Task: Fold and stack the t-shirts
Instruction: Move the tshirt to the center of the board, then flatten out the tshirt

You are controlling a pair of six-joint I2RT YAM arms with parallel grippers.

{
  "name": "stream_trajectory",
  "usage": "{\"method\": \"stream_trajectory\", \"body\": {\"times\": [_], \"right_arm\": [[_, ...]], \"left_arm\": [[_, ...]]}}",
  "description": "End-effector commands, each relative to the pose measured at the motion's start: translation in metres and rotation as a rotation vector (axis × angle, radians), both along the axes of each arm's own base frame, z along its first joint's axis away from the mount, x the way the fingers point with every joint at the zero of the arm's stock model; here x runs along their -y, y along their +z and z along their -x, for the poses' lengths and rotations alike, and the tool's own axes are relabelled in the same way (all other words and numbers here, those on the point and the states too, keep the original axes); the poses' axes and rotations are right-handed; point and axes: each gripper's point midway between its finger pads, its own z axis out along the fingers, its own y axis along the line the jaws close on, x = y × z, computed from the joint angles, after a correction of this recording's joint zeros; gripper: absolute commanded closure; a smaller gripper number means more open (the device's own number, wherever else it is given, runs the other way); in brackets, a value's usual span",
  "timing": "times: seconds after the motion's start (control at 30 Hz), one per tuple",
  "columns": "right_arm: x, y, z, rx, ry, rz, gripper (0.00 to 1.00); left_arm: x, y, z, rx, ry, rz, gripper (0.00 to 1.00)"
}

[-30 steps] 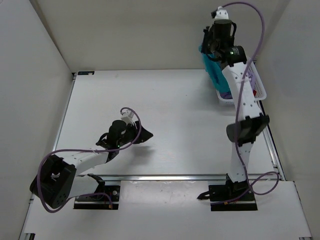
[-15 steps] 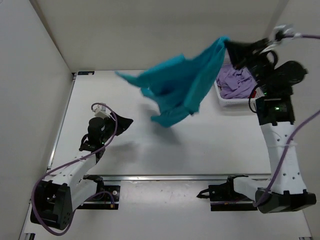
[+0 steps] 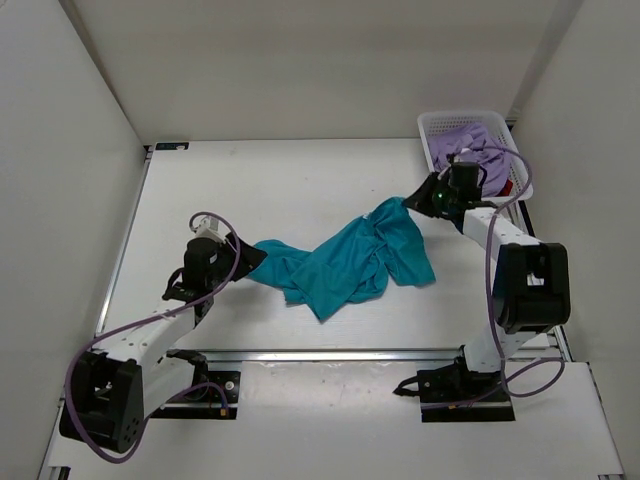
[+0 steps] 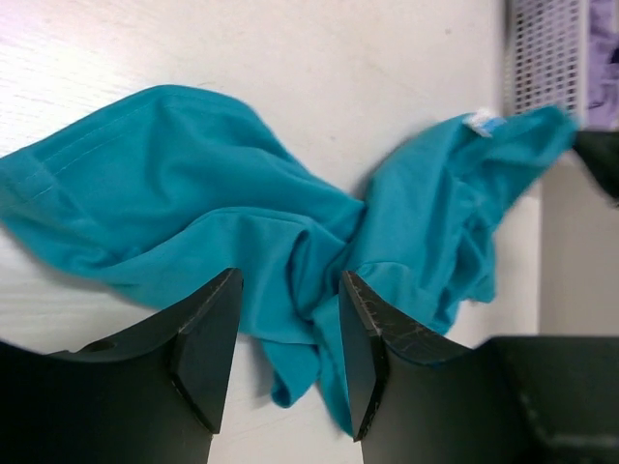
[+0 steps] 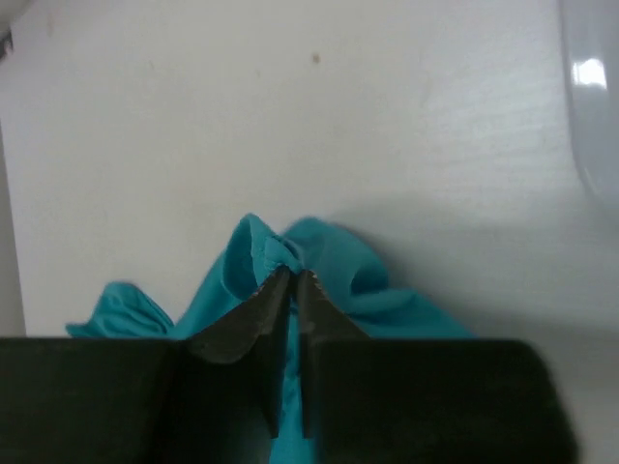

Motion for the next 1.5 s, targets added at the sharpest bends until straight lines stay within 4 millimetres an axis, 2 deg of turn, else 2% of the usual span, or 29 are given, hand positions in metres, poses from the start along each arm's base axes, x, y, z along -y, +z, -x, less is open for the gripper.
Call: {"method": "stream_trajectory", "body": {"times": [0.0,0.03,0.1,0.13,0.17,0.2,0.23,0.27,0.3,0.33,0.37,0.4,0.43,0.47,0.5,0.57,0.6,0.67,0.73,0.83,0.97,1.1,1.17,1.27,1.33,1.37,1.4,1.47], "right_arm": [[0.009,0.052,-0.031,0.134,-0.104,0.140,0.78],[0.018,0.052,-0.030,0.119,-0.136,0.186,0.70],[0.017,0.050,-0.022,0.110,-0.145,0.258,0.48],[0.017,0.061,-0.017,0.129,-0.166,0.281,0.42],[0.018,0.070,-0.011,0.150,-0.188,0.317,0.40],[0.006,0.075,-0.002,0.167,-0.170,0.321,0.40],[0.007,0.067,0.006,0.156,-0.174,0.352,0.39],[-0.006,0.075,0.015,0.182,-0.153,0.349,0.41],[-0.019,0.064,0.027,0.168,-0.118,0.341,0.56],[-0.032,0.056,0.042,0.158,-0.075,0.302,0.77],[-0.052,0.044,0.059,0.139,0.001,0.271,0.85],[-0.077,0.044,0.078,0.145,0.076,0.239,0.96],[-0.105,0.028,0.106,0.116,0.180,0.224,1.00],[-0.113,0.014,0.125,0.089,0.210,0.231,0.99],[-0.140,0.008,0.152,0.087,0.308,0.230,1.00],[-0.170,-0.009,0.197,0.052,0.408,0.232,1.00],[-0.175,-0.016,0.207,0.024,0.433,0.220,0.98],[-0.197,-0.028,0.243,-0.022,0.531,0.179,0.81],[-0.207,-0.036,0.250,-0.040,0.554,0.173,0.67],[-0.219,-0.042,0.257,-0.085,0.592,0.162,0.57],[-0.223,-0.058,0.263,-0.151,0.610,0.180,0.56],[-0.222,-0.063,0.266,-0.201,0.594,0.170,0.55],[-0.217,-0.075,0.267,-0.230,0.584,0.204,0.54],[-0.221,-0.073,0.262,-0.235,0.581,0.193,0.51],[-0.222,-0.077,0.260,-0.250,0.581,0.196,0.53],[-0.219,-0.085,0.262,-0.276,0.574,0.212,0.60],[-0.220,-0.084,0.260,-0.273,0.571,0.213,0.69],[-0.219,-0.082,0.258,-0.270,0.567,0.202,0.75]], "left_arm": [[-0.011,-0.015,0.007,-0.029,0.031,-0.105,0.44],[-0.011,-0.019,0.010,-0.042,0.037,-0.108,0.44],[-0.013,-0.024,0.011,-0.051,0.043,-0.102,0.44],[-0.014,-0.023,0.010,-0.048,0.047,-0.099,0.44],[-0.013,-0.026,0.011,-0.061,0.044,-0.103,0.44],[-0.013,-0.022,0.008,-0.051,0.047,-0.099,0.44],[-0.013,-0.023,0.008,-0.052,0.045,-0.108,0.45],[-0.014,-0.019,0.006,-0.040,0.048,-0.110,0.44],[-0.014,-0.021,0.006,-0.046,0.051,-0.113,0.44],[-0.017,-0.022,0.006,-0.049,0.061,-0.119,0.45],[-0.016,-0.021,0.004,-0.046,0.058,-0.114,0.45],[-0.014,-0.020,0.004,-0.042,0.051,-0.110,0.44],[-0.013,-0.020,0.004,-0.043,0.043,-0.106,0.44],[-0.014,-0.023,0.005,-0.052,0.047,-0.113,0.44],[-0.011,-0.022,0.005,-0.052,0.038,-0.113,0.45],[-0.013,-0.023,0.004,-0.050,0.042,-0.117,0.45],[-0.012,-0.022,0.005,-0.051,0.042,-0.106,0.45],[-0.012,-0.020,0.004,-0.047,0.046,-0.101,0.46],[-0.013,-0.018,0.003,-0.040,0.050,-0.101,0.45],[-0.014,-0.018,0.004,-0.041,0.054,-0.100,0.46],[-0.014,-0.017,0.005,-0.030,0.052,-0.099,0.47],[-0.014,-0.020,0.007,-0.037,0.055,-0.090,0.47],[-0.013,-0.017,0.006,-0.024,0.053,-0.085,0.47],[-0.013,-0.017,0.005,-0.023,0.054,-0.083,0.47],[-0.012,-0.019,0.007,-0.026,0.049,-0.080,0.47],[-0.013,-0.018,0.006,-0.022,0.056,-0.077,0.48],[-0.013,-0.023,0.008,-0.034,0.054,-0.083,0.48],[-0.013,-0.020,0.006,-0.028,0.053,-0.083,0.48]]}}
